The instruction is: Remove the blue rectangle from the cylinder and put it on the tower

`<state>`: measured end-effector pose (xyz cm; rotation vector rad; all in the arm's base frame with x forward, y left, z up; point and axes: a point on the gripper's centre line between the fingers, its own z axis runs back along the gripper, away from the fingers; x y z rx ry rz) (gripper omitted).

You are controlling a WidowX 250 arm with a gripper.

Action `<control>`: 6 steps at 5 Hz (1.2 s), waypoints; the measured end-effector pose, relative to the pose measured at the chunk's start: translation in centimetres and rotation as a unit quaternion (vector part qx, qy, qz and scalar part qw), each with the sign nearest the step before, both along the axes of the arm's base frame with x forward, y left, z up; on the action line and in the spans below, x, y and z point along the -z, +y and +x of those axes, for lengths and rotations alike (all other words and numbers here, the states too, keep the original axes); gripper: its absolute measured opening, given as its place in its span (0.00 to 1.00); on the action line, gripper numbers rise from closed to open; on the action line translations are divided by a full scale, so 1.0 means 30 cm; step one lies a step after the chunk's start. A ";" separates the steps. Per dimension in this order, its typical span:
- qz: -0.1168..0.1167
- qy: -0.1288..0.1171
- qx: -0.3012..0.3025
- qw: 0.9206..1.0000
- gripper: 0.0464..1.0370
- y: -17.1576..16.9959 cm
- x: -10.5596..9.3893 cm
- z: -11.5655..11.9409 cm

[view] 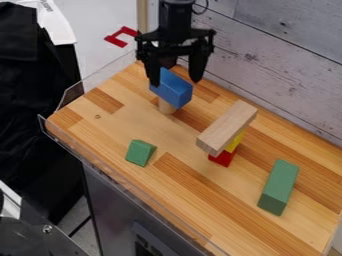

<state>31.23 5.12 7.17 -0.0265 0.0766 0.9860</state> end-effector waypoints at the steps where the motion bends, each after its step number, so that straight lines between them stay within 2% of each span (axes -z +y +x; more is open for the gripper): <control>1: 0.008 -0.004 -0.062 0.998 0.96 0.024 -0.009 0.008; 2: -0.008 -0.030 -0.115 0.993 0.96 0.031 0.008 0.027; 3: -0.009 -0.030 -0.156 0.987 0.96 0.036 0.008 0.028; 6: -0.019 -0.028 -0.195 0.980 0.96 0.040 0.027 0.015</control>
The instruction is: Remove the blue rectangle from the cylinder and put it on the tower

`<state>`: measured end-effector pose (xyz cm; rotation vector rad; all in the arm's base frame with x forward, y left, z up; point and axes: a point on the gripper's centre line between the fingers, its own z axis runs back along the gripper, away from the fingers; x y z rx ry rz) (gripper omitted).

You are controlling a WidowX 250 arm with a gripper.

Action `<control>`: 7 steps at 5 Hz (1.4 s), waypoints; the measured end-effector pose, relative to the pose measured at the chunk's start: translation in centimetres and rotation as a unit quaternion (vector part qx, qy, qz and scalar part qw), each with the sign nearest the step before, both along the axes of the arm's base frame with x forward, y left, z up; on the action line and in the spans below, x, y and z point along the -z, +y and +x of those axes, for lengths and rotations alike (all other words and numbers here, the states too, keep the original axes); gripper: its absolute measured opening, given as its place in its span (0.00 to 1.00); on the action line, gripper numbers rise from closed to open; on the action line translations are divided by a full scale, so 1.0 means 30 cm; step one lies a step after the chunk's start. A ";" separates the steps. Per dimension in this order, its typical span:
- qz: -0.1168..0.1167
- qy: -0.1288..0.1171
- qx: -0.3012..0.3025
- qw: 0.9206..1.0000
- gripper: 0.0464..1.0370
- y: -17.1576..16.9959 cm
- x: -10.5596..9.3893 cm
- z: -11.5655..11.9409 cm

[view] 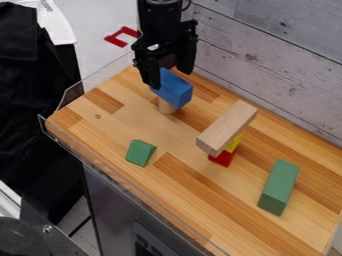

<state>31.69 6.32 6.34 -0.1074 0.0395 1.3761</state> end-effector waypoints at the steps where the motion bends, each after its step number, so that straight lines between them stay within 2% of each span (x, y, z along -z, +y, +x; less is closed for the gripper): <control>1: -0.002 -0.003 -0.003 1.000 0.96 0.003 0.005 0.002; 4: -0.011 0.022 -0.008 1.000 0.96 0.006 0.088 0.016; 5: -0.012 0.025 -0.009 1.000 0.90 0.008 0.105 0.029; 6: -0.015 0.031 -0.006 0.999 0.74 0.006 0.122 0.028; 7: -0.021 0.028 0.004 0.999 0.54 0.001 0.120 0.031</control>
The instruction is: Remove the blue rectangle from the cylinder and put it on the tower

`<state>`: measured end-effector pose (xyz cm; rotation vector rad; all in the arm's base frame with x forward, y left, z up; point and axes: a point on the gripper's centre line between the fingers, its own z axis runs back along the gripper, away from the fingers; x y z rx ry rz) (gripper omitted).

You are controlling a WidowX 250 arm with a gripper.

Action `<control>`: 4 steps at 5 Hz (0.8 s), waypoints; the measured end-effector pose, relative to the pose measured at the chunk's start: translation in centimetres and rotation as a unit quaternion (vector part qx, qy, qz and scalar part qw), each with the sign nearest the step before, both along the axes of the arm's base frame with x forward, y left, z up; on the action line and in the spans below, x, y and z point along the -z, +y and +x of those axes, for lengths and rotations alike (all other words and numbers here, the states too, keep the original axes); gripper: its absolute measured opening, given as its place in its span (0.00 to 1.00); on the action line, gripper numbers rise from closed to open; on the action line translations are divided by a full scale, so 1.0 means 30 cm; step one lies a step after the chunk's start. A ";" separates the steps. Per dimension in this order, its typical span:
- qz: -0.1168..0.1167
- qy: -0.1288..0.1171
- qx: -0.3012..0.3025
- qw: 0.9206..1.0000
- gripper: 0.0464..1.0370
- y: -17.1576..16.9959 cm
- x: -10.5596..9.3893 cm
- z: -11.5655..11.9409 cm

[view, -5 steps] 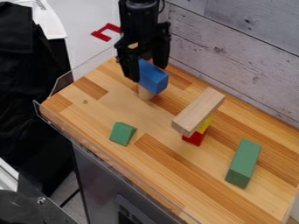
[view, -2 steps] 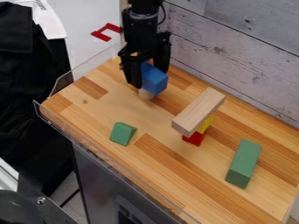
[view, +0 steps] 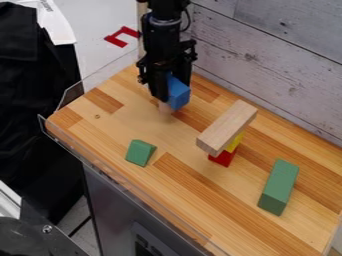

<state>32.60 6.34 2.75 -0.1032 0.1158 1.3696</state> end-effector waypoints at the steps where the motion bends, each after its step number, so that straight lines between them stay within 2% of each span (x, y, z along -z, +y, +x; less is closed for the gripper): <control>1: -0.020 -0.012 0.040 0.999 0.54 -0.002 -0.020 -0.004; 2: 0.001 -0.042 0.142 0.989 0.54 0.010 -0.183 -0.026; 3: 0.002 -0.052 0.261 0.964 0.54 -0.014 -0.277 -0.062; 4: -0.018 -0.055 0.375 0.925 0.54 -0.043 -0.325 -0.078</control>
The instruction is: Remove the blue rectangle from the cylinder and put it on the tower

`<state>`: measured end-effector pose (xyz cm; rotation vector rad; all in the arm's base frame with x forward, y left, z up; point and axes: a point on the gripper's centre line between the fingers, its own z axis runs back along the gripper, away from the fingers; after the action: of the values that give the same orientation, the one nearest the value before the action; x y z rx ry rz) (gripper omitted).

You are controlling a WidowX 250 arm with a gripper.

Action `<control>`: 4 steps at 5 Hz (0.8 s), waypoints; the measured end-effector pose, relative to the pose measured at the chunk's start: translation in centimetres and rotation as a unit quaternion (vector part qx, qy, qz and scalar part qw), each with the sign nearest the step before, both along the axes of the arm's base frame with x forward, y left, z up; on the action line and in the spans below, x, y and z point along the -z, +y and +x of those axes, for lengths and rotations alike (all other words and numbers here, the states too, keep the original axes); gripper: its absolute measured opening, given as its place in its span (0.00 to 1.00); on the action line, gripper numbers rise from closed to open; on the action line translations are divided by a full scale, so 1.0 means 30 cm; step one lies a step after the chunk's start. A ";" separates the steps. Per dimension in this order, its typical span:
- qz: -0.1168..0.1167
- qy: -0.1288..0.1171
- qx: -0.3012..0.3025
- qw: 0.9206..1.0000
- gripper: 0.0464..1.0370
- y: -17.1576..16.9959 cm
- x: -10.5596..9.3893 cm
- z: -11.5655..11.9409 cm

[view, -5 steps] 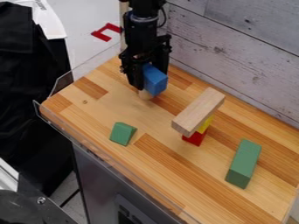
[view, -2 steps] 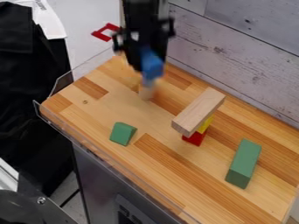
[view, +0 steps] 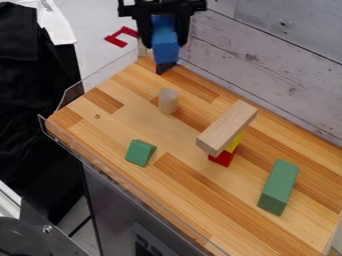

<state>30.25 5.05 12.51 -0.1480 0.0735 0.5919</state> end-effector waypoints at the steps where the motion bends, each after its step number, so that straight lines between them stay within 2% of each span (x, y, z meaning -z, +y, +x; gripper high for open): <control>1: -0.016 -0.012 0.109 0.994 0.54 -0.052 -0.001 0.002; 2: -0.013 0.006 0.196 0.980 0.54 -0.127 0.048 0.034; 3: -0.004 0.008 0.263 0.965 0.54 -0.217 0.070 0.041; 4: -0.016 -0.002 0.306 0.952 0.54 -0.266 0.090 0.033</control>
<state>31.23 -2.92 9.81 -0.1485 0.1194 -0.0305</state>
